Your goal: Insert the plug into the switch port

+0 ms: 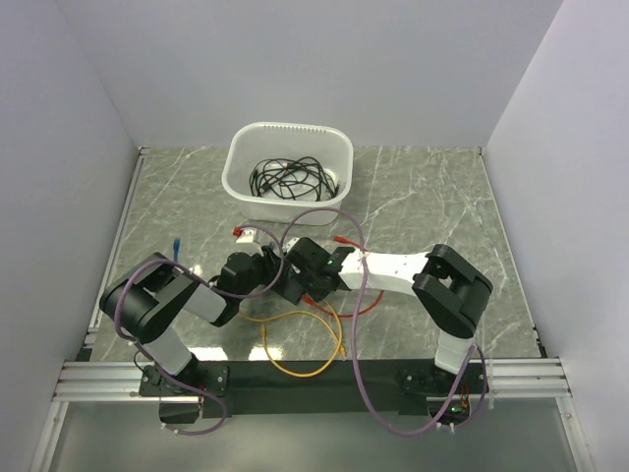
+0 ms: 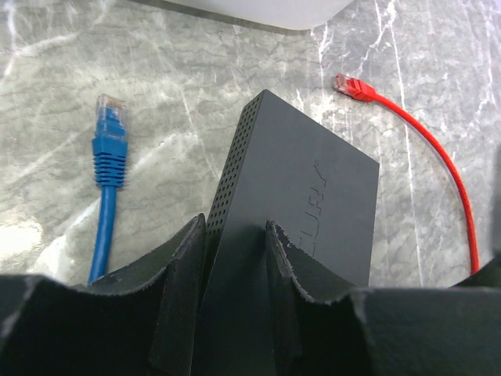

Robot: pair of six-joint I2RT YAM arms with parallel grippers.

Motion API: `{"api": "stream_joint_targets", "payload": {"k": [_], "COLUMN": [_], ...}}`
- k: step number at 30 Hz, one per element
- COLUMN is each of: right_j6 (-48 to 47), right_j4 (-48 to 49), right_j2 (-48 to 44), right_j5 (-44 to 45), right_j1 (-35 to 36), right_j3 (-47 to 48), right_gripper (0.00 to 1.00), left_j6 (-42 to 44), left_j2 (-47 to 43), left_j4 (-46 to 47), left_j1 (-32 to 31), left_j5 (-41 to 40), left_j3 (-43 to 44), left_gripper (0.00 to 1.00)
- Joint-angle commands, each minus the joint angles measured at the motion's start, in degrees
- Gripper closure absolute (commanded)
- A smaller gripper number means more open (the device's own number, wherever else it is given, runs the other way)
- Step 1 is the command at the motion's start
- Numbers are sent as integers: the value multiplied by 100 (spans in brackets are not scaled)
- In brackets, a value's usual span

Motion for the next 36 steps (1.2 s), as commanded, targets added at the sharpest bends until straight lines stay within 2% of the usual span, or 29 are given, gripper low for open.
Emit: {"api": "stream_joint_targets", "payload": {"k": [1, 6, 10, 16, 21, 26, 30, 36], "right_j6": [188, 249, 232, 381, 583, 689, 811, 1005], "right_j4": [3650, 3975, 3792, 3474, 3395, 3114, 2851, 2613], "right_j2": [112, 174, 112, -238, -511, -679, -810, -1232], "right_j5": [-424, -451, -293, 269, 586, 954, 1306, 1675], "right_j1": [29, 29, 38, 55, 143, 345, 494, 530], "right_j3": [1135, 881, 784, 283, -279, -438, -447, -675], "right_gripper": [100, 100, 100, 100, 91, 79, 64, 54], "left_j6": [-247, -282, -361, -431, -431, -308, -142, 87], "left_j2": [-43, -61, -184, -588, -1026, -1423, -1879, -2608], "left_j4": [-851, -817, -868, -2054, -2722, -3338, -3795, -4533], "left_j1": [-716, -716, -716, -690, -559, -225, 30, 92], "left_j5": [1637, 1628, 1480, 259, -444, -534, -613, -877], "left_j3": [-155, -216, -217, 38, 310, 601, 934, 1278], "left_gripper": [62, 63, 62, 58, 50, 38, 33, 27]}}
